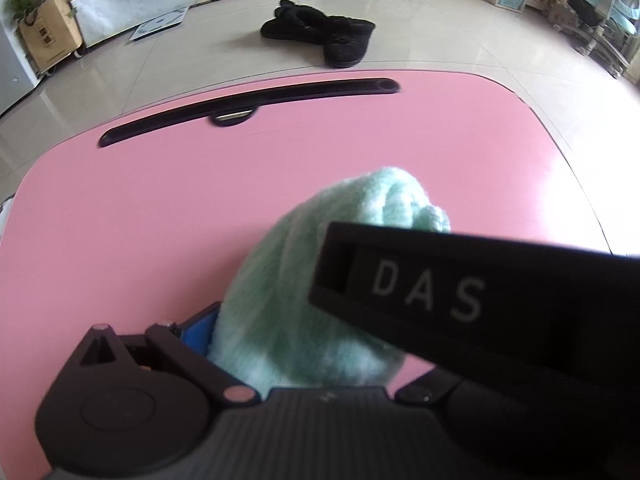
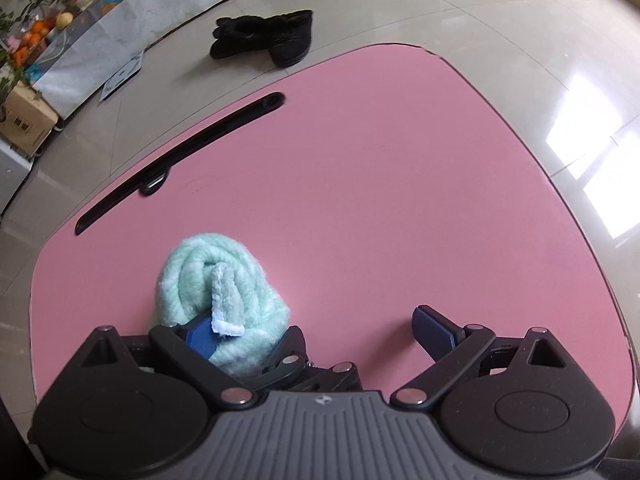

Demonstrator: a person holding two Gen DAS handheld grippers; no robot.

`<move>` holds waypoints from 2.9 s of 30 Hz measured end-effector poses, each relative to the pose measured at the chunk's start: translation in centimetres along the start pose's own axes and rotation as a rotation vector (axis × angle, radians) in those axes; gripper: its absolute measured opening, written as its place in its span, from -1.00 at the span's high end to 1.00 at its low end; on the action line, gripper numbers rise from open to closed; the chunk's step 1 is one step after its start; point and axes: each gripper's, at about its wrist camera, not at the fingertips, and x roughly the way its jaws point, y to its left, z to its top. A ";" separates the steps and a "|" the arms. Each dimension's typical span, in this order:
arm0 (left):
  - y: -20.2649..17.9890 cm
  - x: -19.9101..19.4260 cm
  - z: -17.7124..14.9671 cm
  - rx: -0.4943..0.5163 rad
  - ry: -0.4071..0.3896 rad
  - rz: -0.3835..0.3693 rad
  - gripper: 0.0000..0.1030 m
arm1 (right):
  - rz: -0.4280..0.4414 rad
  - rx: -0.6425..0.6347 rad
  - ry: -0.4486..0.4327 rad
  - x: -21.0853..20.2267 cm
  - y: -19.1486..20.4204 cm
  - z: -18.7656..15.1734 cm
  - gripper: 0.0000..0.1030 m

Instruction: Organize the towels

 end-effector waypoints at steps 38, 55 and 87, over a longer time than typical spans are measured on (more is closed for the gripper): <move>-10.2 2.0 3.0 0.220 -0.047 -0.110 -1.00 | -0.115 0.291 -0.104 -1.4 -9.4 3.4 -0.89; -10.5 2.9 4.5 0.209 -0.048 -0.108 -1.00 | -0.117 0.286 -0.146 -1.2 -10.3 5.1 -0.86; -4.3 1.6 3.2 0.119 -0.021 -0.054 -1.00 | -0.032 0.130 -0.099 0.0 -4.9 4.2 -0.84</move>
